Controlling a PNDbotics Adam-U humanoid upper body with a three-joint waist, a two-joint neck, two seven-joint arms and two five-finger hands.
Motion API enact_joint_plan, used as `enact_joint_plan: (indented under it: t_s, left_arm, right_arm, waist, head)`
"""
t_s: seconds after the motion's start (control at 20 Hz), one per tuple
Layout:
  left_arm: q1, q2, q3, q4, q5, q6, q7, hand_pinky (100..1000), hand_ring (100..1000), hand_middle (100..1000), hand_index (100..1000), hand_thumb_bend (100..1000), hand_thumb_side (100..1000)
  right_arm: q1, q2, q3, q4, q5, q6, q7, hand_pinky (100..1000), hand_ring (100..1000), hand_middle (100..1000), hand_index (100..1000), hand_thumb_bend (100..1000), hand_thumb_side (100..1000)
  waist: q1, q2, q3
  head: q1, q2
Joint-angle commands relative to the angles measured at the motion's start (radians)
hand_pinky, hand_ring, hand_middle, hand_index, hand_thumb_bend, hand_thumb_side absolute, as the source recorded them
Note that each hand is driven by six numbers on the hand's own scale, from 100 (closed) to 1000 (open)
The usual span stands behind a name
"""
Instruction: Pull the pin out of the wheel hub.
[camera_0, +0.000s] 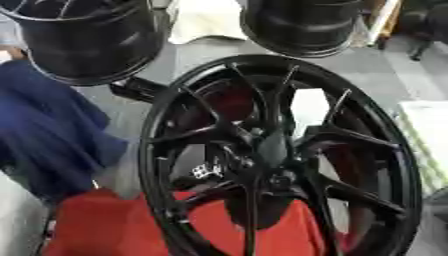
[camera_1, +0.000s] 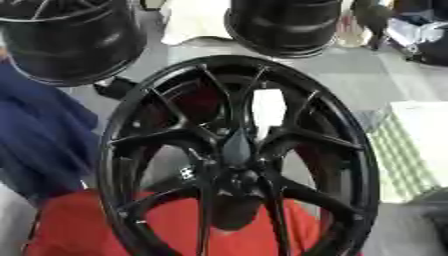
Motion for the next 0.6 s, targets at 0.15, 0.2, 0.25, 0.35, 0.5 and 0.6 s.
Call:
enact_joint_plan:
  t_s: [0.15,0.2,0.25,0.35,0.5,0.6]
  left_arm:
    - [0.025,0.033,0.024,-0.032,-0.021,-0.002,0.013,755,766,807,854,588,693]
    - [0.032,0.033,0.026,-0.036,-0.023,-0.003,0.015,755,766,807,854,590,692]
    - [0.04,0.033,0.029,-0.04,-0.025,-0.003,0.018,756,766,807,854,591,691]
    - [0.053,0.034,0.031,-0.05,-0.031,-0.004,0.022,756,767,807,855,593,690]
    - [0.074,0.036,0.032,-0.072,-0.044,-0.005,0.024,757,767,807,855,595,689]
    - [0.087,0.037,0.033,-0.089,-0.055,-0.005,0.026,757,767,807,855,595,689]
  right_arm:
    - [-0.007,-0.05,-0.004,-0.012,0.057,-0.011,0.081,865,824,815,870,393,476]
    - [-0.006,-0.052,-0.003,-0.012,0.065,-0.014,0.098,867,829,819,872,389,476]
    - [-0.006,-0.058,0.001,-0.012,0.072,-0.017,0.114,869,832,821,874,384,477]
    - [-0.009,-0.065,0.005,-0.012,0.081,-0.018,0.149,872,837,824,876,368,488]
    - [-0.017,-0.078,0.014,-0.012,0.088,-0.025,0.199,876,842,827,877,349,488]
    - [-0.022,-0.085,0.017,-0.012,0.09,-0.033,0.231,877,844,827,876,346,486]
  waist:
    - [0.006,-0.045,0.008]
    - [0.006,-0.049,0.01]
    - [0.006,-0.054,0.012]
    - [0.006,-0.062,0.012]
    - [0.005,-0.07,0.012]
    - [0.003,-0.072,0.011]
  head:
    - [0.001,0.025]
    - [0.0,0.028]
    - [-0.001,0.033]
    - [-0.002,0.041]
    - [-0.001,0.056]
    - [0.002,0.061]
